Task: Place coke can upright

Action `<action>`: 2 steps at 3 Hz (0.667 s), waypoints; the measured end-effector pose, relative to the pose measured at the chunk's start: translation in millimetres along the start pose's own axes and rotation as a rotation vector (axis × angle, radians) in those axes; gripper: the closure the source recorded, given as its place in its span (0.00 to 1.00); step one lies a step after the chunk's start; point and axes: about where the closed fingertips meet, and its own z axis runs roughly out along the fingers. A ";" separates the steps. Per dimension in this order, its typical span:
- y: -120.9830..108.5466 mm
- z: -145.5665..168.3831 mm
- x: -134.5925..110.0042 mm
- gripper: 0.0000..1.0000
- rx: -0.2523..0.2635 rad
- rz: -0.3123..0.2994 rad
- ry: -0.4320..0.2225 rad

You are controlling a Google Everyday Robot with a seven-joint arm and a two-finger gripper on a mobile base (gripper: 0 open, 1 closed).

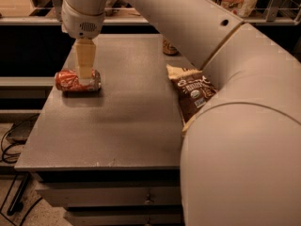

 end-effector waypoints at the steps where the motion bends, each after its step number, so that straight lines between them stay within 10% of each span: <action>1: -6.7 22.5 -7.3 0.00 -0.014 -0.005 0.038; 2: -6.9 40.9 -5.2 0.00 -0.027 0.006 0.105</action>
Offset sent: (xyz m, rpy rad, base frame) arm 0.0102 0.0277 -0.0507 -0.1896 -0.0328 -0.0607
